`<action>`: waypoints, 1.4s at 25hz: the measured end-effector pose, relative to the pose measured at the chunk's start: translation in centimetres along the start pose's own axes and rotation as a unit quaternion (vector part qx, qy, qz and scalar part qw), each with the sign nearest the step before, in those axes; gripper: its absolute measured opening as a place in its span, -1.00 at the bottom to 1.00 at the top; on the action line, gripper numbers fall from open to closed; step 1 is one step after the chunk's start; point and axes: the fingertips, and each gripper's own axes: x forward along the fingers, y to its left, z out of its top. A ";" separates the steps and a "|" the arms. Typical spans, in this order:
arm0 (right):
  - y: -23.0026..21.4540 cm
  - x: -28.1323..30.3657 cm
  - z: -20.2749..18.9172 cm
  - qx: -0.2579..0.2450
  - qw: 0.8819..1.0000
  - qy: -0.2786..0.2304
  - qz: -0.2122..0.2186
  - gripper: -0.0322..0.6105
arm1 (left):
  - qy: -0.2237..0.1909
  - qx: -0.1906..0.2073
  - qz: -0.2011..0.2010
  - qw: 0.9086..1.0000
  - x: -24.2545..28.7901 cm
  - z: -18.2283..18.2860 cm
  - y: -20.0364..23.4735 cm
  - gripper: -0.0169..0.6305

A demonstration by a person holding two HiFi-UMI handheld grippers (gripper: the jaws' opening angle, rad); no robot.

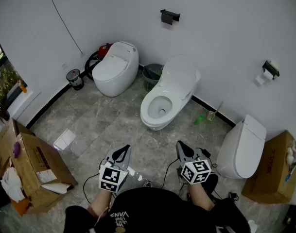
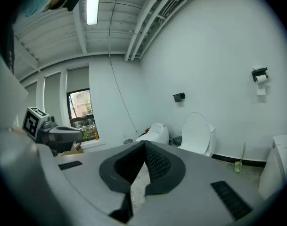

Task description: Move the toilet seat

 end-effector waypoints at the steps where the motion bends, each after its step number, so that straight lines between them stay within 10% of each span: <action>1: -0.1 0.1 0.1 -0.002 1.000 -0.001 0.002 -0.90 | -0.001 0.000 0.002 1.000 0.2 0.1 0.0 -0.92; 19: -1.6 3.5 1.7 -0.014 0.999 -0.032 0.031 -0.77 | -0.011 -0.006 -0.031 0.999 6.0 0.8 0.9 -0.71; 35: -5.4 16.0 0.8 0.013 0.994 0.035 -0.104 -0.26 | 0.044 0.007 -0.152 0.987 18.5 -1.1 12.7 -0.11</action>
